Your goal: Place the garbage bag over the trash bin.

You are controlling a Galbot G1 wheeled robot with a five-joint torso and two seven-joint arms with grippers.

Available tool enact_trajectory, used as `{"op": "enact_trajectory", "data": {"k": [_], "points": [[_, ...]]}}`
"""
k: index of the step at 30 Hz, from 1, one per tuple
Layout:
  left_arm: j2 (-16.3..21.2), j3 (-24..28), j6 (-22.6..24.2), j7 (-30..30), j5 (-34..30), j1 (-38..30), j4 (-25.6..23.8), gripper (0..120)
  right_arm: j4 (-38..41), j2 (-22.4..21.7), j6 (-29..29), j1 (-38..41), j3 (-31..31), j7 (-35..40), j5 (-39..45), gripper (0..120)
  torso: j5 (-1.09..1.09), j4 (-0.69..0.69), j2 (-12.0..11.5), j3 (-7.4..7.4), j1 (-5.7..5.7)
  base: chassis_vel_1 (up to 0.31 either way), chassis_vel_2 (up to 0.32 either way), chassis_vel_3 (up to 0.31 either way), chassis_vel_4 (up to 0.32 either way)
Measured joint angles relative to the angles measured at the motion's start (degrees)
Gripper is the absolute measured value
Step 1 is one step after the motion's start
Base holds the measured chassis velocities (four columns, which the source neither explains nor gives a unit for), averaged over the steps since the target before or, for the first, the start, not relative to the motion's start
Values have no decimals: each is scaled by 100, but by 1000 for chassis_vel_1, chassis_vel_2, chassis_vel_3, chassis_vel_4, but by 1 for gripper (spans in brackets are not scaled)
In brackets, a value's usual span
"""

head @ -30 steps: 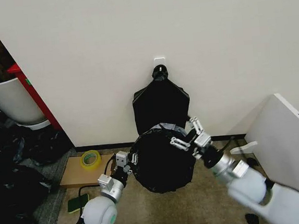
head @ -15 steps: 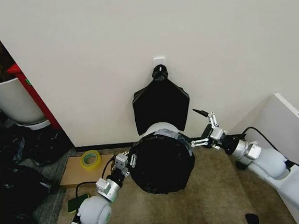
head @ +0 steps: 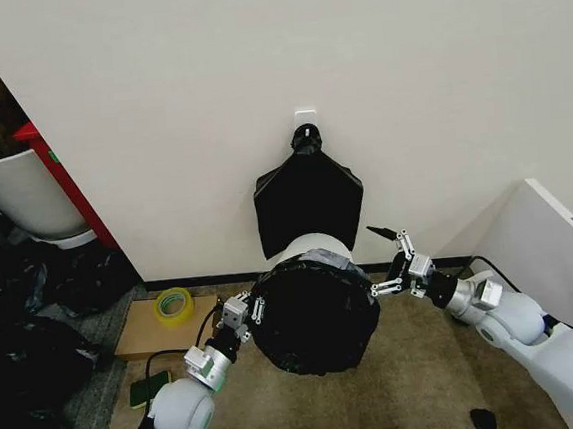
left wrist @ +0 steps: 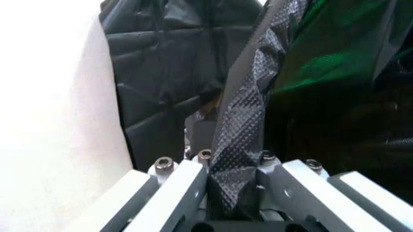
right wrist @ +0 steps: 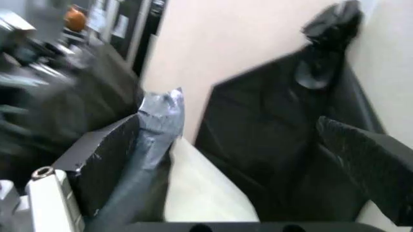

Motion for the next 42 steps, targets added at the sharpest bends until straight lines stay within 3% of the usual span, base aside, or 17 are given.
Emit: {"op": "enact_trajectory", "data": {"k": [7, 16, 20, 25, 35, 42], "points": [[25, -11, 1, 36, 19, 64, -101, 0, -241, 54, 106, 81, -23, 533, -202, 100, 0, 0, 0, 0, 0, 0, 0, 0, 0], [18, -20, 1, 38, 1, 83, -153, 0, -569, 113, 362, 105, 124, 537, -158, 100, 0, -1, 0, 0, 0, 0, 0, 0, 0], [5, -19, 0, 9, -22, 80, -111, 0, -3, 143, 423, 23, 70, 431, 879, 100, -3, 0, 0, 0, 0, 0, 0, 0, 0], [7, -3, 0, 1, -31, 78, -117, 0, 381, 106, 323, -8, -148, 284, 1286, 100, -2, 0, 0, -1, 0, 0, 0, 0, 0], [72, -5, -9, -3, -57, 105, -257, 0, -387, 302, 427, 176, -218, 222, 167, 100, 1, 0, 0, 0, 0, 0, 0, 0, 0], [74, 1, -20, -2, -60, 96, -266, 0, -697, 339, 463, 323, -216, 392, 101, 100, 0, 0, 0, 0, 0, 0, 0, 0, 0]]}}
